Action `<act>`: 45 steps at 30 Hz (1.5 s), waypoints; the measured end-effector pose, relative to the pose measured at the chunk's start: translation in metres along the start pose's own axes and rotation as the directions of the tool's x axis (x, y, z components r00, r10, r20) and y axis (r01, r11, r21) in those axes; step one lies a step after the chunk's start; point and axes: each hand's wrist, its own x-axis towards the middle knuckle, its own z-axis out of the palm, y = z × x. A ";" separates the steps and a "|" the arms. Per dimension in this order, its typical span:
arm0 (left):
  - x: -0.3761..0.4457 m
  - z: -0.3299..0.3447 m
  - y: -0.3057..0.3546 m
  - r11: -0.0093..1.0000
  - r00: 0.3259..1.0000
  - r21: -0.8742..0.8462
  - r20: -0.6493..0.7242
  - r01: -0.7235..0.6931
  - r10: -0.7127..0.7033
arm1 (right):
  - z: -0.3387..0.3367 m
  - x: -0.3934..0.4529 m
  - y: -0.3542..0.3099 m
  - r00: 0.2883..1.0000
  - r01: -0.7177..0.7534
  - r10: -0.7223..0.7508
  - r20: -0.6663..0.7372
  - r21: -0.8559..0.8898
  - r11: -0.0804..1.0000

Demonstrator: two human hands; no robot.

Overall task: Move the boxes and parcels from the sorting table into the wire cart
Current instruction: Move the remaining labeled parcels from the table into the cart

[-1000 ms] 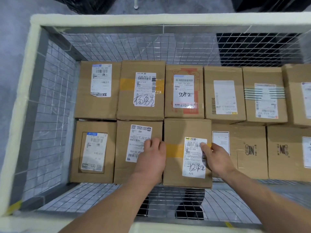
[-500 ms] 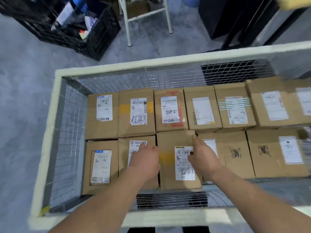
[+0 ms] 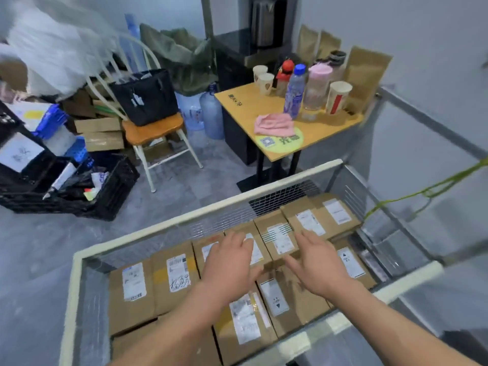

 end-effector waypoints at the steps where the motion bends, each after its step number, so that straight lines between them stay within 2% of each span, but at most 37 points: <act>1: 0.004 -0.016 0.012 0.999 0.998 0.006 -0.030 -0.049 0.049 | -0.018 -0.011 0.007 0.998 -0.041 0.041 -0.047 0.003 0.999; 7: 0.013 -0.087 0.096 0.942 0.934 0.056 -0.124 -0.330 0.335 | -0.100 -0.094 0.058 0.932 -0.282 0.283 -0.225 0.039 0.959; 13: 0.003 -0.115 0.192 0.826 0.809 0.103 -0.166 -0.554 0.564 | -0.134 -0.190 0.107 0.798 -0.495 0.508 -0.324 0.129 0.859; 18: -0.015 -0.116 0.278 0.732 0.716 0.141 -0.152 -0.666 0.681 | -0.139 -0.265 0.151 0.674 -0.623 0.639 -0.371 0.181 0.761; 25: -0.044 -0.108 0.403 0.607 0.590 0.189 -0.142 -0.772 0.795 | -0.137 -0.360 0.227 0.532 -0.706 0.733 -0.424 0.256 0.661; 30: -0.073 -0.100 0.491 0.535 0.525 0.210 -0.105 -0.819 0.845 | -0.138 -0.428 0.288 0.433 -0.733 0.785 -0.444 0.333 0.593; 39: -0.126 -0.079 0.631 0.421 0.427 0.277 -0.039 -0.864 0.903 | -0.125 -0.542 0.375 0.266 -0.763 0.873 -0.408 0.465 0.450; 45: -0.154 -0.051 0.699 0.309 0.329 0.274 0.027 -0.911 0.944 | -0.099 -0.607 0.412 0.145 -0.761 0.921 -0.361 0.555 0.337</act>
